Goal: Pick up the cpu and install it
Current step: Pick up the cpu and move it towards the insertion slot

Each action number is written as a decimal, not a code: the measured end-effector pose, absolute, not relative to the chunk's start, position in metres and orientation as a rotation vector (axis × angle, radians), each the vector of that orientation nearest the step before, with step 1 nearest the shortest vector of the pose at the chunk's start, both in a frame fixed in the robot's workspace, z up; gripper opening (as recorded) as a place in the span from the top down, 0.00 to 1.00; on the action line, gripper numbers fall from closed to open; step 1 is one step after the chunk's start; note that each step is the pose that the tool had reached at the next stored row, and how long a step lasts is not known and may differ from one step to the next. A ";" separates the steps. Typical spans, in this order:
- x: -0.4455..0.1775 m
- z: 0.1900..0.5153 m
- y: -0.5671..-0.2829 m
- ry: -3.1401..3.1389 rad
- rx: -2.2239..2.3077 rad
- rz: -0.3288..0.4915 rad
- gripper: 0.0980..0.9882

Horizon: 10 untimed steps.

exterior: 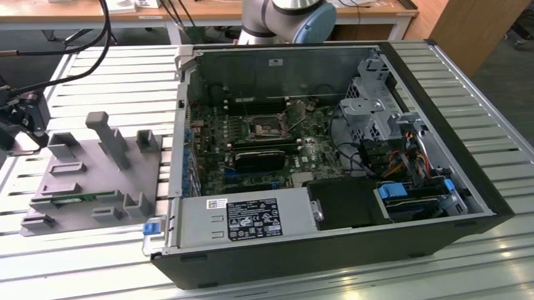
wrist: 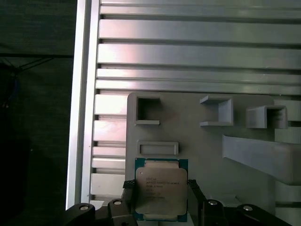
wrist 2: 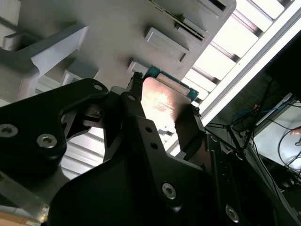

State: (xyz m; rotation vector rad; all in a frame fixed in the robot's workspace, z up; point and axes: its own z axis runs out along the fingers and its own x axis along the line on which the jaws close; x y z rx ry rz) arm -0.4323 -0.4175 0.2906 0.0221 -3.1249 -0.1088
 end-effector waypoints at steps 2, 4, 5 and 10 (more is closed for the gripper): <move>-0.432 0.293 -0.417 -3.125 0.022 -0.109 0.51; -0.432 0.294 -0.417 -3.125 0.022 -0.109 0.51; -0.432 0.295 -0.417 -3.125 0.022 -0.109 0.51; -0.432 0.299 -0.417 -3.125 0.022 -0.109 0.51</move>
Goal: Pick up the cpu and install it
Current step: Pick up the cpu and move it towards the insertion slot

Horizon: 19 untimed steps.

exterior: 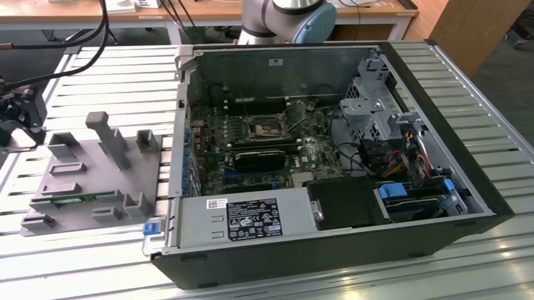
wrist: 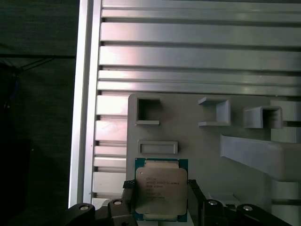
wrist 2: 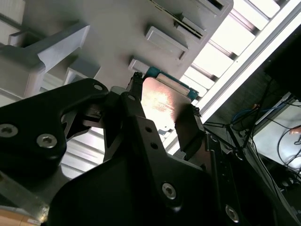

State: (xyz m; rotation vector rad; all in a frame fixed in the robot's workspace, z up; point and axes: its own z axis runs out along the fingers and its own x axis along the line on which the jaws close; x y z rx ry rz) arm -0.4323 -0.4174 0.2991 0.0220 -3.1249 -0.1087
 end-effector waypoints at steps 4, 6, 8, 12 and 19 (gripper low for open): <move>-0.432 0.301 -0.417 -3.125 0.022 -0.109 0.51; -0.432 0.303 -0.417 -3.125 0.022 -0.109 0.51; -0.432 0.304 -0.417 -3.125 0.022 -0.109 0.51; -0.432 0.305 -0.417 -3.125 0.022 -0.109 0.51; -0.432 0.308 -0.417 -3.125 0.022 -0.109 0.51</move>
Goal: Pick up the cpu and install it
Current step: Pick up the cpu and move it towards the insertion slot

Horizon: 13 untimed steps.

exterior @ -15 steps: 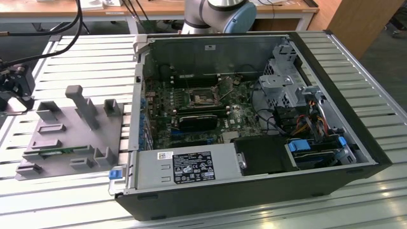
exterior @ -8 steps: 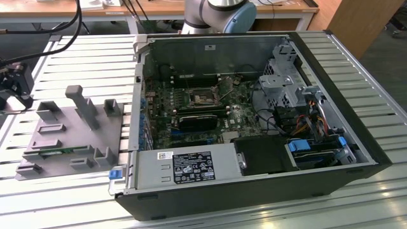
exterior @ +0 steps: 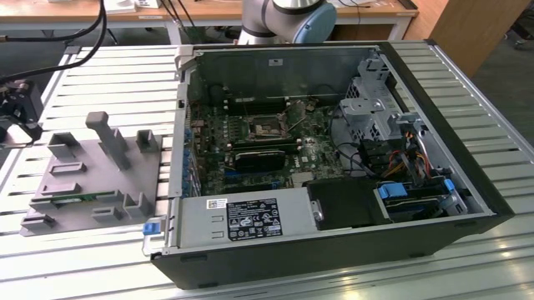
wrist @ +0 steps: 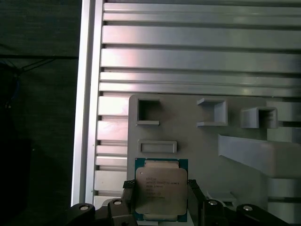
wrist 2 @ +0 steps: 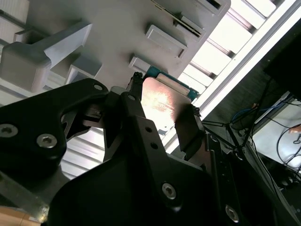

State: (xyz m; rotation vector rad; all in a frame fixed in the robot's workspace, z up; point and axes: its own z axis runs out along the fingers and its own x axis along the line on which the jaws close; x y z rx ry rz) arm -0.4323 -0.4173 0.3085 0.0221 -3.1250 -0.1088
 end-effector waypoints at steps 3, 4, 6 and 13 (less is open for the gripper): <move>-0.432 0.310 -0.417 -3.125 0.022 -0.109 0.51; -0.432 0.311 -0.417 -3.125 0.022 -0.109 0.51; -0.432 0.312 -0.417 -3.125 0.022 -0.109 0.51; -0.432 0.315 -0.417 -3.125 0.022 -0.109 0.51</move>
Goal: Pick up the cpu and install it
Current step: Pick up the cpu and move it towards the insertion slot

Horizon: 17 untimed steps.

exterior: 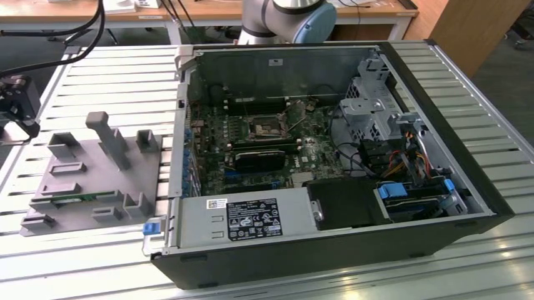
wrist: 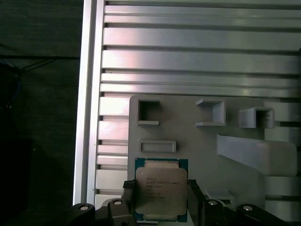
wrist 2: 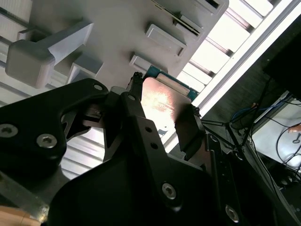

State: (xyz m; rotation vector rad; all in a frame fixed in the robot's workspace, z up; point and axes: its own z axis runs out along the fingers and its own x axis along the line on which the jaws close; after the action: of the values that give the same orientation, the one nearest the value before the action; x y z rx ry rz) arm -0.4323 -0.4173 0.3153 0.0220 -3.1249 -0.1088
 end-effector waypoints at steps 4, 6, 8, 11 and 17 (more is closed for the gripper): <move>-0.432 0.318 -0.417 -3.125 0.022 -0.109 0.51; -0.432 0.319 -0.417 -3.125 0.022 -0.109 0.51; -0.432 0.321 -0.417 -3.125 0.022 -0.109 0.51; -0.432 0.323 -0.417 -3.125 0.022 -0.109 0.51; -0.432 0.330 -0.417 -3.125 0.022 -0.109 0.51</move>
State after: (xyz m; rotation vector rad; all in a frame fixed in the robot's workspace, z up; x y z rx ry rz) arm -0.4323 -0.4172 0.3301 0.0220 -3.1249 -0.1086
